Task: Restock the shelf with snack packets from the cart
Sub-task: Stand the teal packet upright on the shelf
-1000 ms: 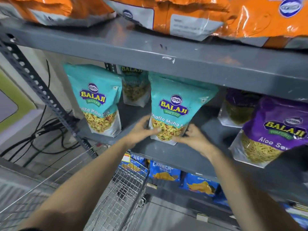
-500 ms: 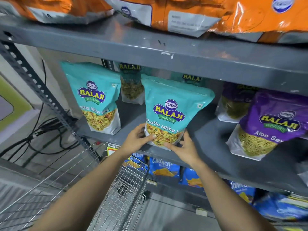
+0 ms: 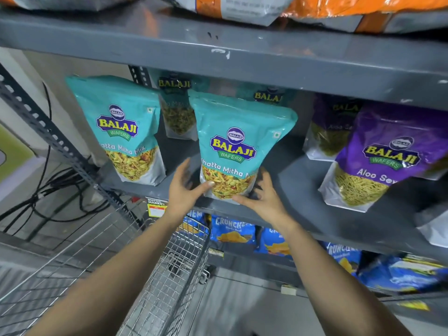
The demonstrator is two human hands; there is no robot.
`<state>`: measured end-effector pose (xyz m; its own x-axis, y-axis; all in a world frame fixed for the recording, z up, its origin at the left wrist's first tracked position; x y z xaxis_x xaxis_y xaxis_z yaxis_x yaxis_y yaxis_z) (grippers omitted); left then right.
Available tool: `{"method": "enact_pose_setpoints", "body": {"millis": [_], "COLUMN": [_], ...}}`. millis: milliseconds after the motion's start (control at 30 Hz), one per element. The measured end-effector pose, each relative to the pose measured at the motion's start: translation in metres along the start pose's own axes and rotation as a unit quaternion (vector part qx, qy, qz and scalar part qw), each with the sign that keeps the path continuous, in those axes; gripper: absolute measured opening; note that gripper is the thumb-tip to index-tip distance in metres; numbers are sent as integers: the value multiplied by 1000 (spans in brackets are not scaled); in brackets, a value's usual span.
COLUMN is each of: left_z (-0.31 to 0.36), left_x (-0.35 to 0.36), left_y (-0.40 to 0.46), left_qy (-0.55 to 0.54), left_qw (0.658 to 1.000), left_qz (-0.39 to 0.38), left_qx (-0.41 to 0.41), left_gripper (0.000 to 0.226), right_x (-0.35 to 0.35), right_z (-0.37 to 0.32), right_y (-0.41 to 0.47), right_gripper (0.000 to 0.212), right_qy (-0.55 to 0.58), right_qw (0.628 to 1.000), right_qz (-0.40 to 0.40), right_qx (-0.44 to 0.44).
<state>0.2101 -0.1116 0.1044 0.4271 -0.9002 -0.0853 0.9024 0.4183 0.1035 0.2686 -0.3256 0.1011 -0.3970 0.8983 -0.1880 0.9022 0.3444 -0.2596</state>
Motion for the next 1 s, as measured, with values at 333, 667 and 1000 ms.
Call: {"method": "enact_pose_setpoints", "body": {"millis": [333, 667, 1000], "left_z": [30, 2, -7], "left_x": [125, 300, 271], "left_y": [-42, -14, -47], "left_qy": [80, 33, 30], "left_qw": [982, 950, 980], "left_qz": [-18, -302, -190], "left_qx": [168, -74, -52], "left_gripper": [6, 101, 61], "right_x": [-162, -261, -227], "right_z": [66, 67, 81], "right_y": [-77, -34, -58], "right_gripper": [18, 87, 73], "right_qy": [-14, -38, -26], "right_qw": [946, 976, 985], "right_qz": [323, 211, 166], "right_qx": [-4, -47, -45]}}
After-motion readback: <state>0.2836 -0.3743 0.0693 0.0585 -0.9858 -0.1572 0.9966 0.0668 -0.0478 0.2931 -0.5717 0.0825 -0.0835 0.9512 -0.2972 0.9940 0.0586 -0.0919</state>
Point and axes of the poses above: each hand's wrist, its own y-axis towards the middle knuckle, its own x-axis out of the palm, z = x × y, the point moved 3 cm from there along y, towards the middle knuckle, and after that the axes turned 5 degrees about x, right-handed, at the moved point
